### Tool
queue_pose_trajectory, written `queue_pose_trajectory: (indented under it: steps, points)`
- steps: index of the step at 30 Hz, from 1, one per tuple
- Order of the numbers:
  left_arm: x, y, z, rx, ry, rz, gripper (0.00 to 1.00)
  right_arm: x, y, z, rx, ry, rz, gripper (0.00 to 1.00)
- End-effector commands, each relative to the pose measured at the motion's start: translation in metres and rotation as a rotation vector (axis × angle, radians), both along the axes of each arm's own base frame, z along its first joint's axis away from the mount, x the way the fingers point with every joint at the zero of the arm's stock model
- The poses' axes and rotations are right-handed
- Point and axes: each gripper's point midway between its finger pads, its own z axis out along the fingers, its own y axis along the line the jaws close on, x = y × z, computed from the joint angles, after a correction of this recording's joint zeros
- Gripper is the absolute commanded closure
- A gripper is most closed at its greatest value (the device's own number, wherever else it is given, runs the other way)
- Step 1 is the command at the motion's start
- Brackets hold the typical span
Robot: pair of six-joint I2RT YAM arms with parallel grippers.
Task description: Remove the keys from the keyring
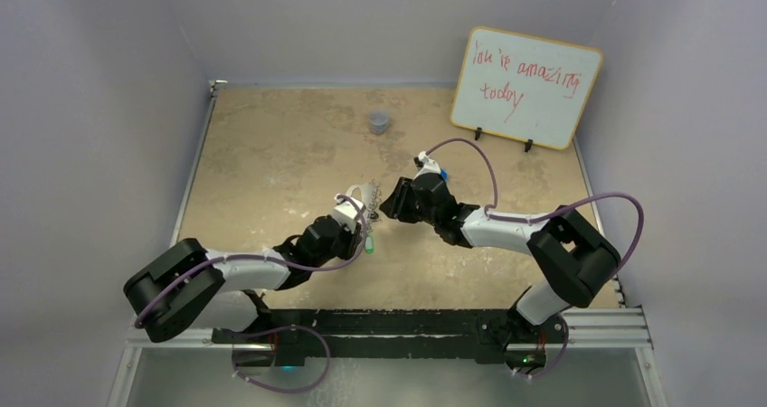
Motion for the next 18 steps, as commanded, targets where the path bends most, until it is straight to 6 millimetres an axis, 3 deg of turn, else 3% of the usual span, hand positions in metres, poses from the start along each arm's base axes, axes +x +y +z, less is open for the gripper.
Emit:
queue_pose_trajectory:
  steps: [1,6,11,15,18]
  points:
    - [0.017,-0.006,0.012,0.045,-0.069,0.011,0.74,0.001,0.007,0.015,0.045,-0.055,0.054,0.59]
    - [0.024,-0.005,0.011,0.084,-0.1,0.019,0.77,0.0,0.01,0.016,0.052,-0.066,0.081,0.59]
    - [0.025,-0.008,0.012,0.078,-0.105,0.008,0.87,-0.006,0.018,0.015,0.063,-0.064,0.146,0.59]
    - [0.023,-0.014,0.021,0.025,-0.111,0.004,1.0,-0.01,0.025,0.011,0.064,-0.069,0.21,0.6]
    - [0.023,-0.017,0.029,-0.021,-0.12,0.007,1.0,-0.008,0.03,0.009,0.067,-0.074,0.224,0.6]
